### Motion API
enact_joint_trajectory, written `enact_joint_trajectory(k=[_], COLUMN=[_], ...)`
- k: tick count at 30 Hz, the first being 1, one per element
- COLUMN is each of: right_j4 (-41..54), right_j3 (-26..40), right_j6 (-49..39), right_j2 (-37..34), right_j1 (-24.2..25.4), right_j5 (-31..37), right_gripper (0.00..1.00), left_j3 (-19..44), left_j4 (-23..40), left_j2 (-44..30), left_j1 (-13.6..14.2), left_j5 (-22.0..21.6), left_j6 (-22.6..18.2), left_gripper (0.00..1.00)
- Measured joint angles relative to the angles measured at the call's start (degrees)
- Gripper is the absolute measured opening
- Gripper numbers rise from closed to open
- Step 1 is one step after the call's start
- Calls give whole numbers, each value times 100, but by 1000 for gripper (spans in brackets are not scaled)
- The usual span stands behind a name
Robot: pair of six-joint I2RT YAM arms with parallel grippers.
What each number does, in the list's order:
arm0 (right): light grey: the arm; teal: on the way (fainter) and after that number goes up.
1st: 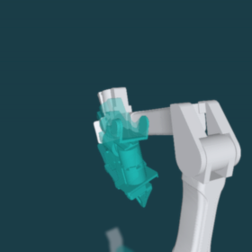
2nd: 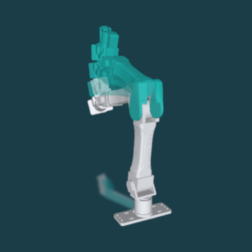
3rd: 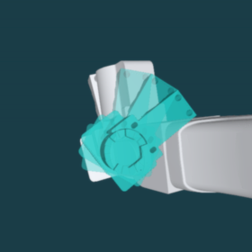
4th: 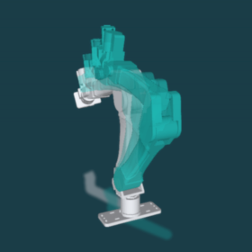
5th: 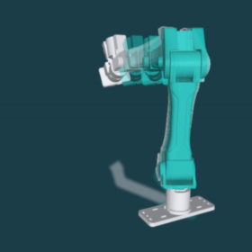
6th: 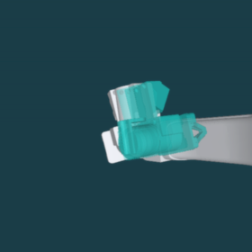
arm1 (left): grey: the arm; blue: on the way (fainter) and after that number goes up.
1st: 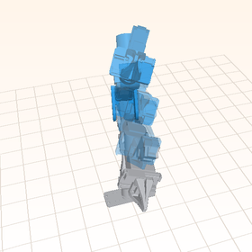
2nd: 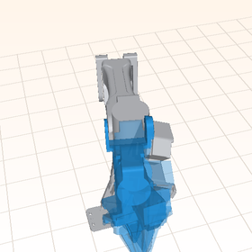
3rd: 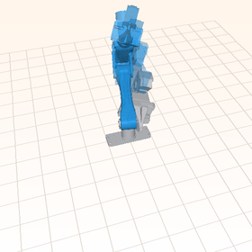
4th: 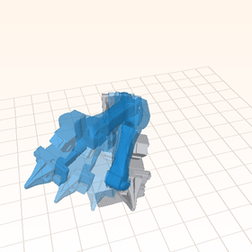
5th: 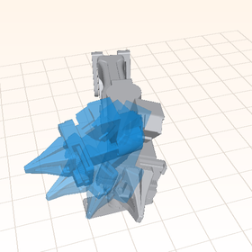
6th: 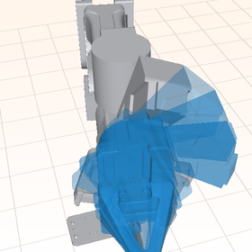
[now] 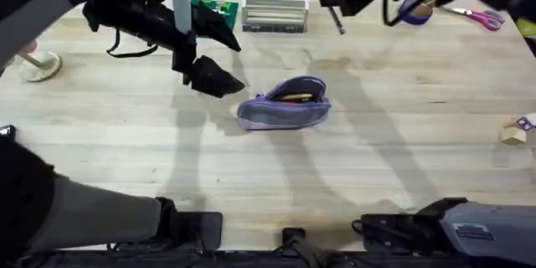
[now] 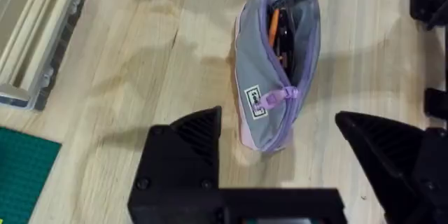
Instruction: Unzip the bag, pick up the pens from the table one at a time and place them inside, then zip the bag closed.
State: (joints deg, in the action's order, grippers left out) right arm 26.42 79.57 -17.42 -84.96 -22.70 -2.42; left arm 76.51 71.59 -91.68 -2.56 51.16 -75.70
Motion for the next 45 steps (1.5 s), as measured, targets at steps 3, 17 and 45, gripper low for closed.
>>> enact_joint_trajectory(k=[3,17,45], right_j4=[287,2074,3079], right_j3=[0,2,9], right_j6=[-442,-2533,-4407], right_j2=[230,657,-1053], right_j1=[0,-582,-1021], right_j5=[-7,-43,-557], right_gripper=[32,32,32], left_j3=[0,0,0], left_j4=[0,0,0], left_j2=[0,2,0], left_j1=[-1,-1,0], left_j5=[0,0,0], left_j6=[0,0,0], left_gripper=[993,993,993])
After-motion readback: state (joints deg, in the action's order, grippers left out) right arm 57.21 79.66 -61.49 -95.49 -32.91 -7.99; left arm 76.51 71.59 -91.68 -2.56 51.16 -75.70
